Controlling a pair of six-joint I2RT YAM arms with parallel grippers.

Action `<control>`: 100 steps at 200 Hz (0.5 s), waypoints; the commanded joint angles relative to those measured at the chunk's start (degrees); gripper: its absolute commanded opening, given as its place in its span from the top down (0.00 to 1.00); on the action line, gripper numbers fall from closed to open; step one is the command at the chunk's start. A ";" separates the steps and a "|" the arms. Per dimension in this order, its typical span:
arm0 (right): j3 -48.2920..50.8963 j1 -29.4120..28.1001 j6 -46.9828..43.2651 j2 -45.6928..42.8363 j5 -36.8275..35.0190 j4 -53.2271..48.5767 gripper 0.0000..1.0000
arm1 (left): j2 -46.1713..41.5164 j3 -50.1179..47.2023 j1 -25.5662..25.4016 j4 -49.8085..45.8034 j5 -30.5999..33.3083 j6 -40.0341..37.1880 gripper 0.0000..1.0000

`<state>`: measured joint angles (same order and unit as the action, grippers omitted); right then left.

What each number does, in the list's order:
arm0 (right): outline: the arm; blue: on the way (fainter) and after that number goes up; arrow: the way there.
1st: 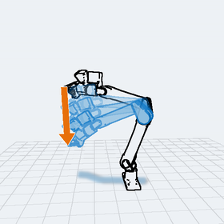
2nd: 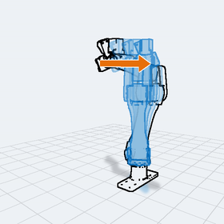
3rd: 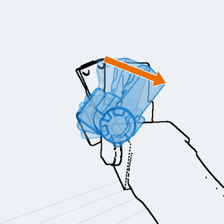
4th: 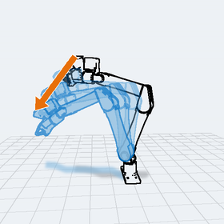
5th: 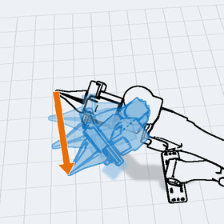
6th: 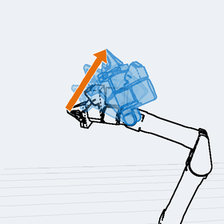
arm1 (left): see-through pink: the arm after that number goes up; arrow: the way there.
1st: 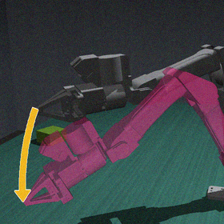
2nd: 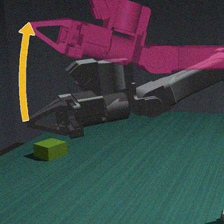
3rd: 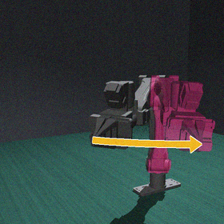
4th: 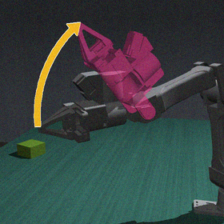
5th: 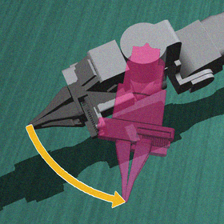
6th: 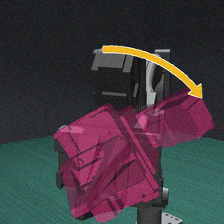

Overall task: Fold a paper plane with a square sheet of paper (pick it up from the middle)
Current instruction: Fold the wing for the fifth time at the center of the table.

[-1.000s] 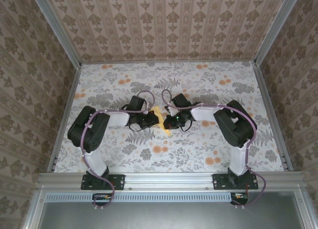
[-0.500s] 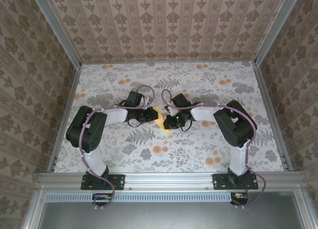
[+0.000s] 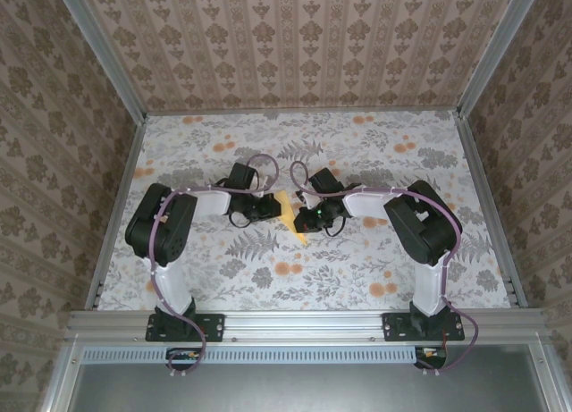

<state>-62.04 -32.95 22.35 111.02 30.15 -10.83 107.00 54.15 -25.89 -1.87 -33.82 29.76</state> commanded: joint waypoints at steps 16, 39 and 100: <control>4.79 -0.27 -4.33 2.31 -6.76 -10.66 1.00 | 3.35 2.96 6.28 -6.02 4.44 -6.33 0.90; 5.81 -0.19 -4.94 1.85 -6.92 -11.57 1.00 | 5.19 5.82 8.64 -8.10 3.86 -7.50 0.90; 5.61 -0.11 -4.01 1.07 -6.67 -10.85 1.00 | 6.85 11.11 14.16 -10.41 3.73 -8.40 0.90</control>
<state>-60.10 -32.95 19.22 110.10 29.89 -8.93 112.20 63.09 -15.44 -10.33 -36.73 23.88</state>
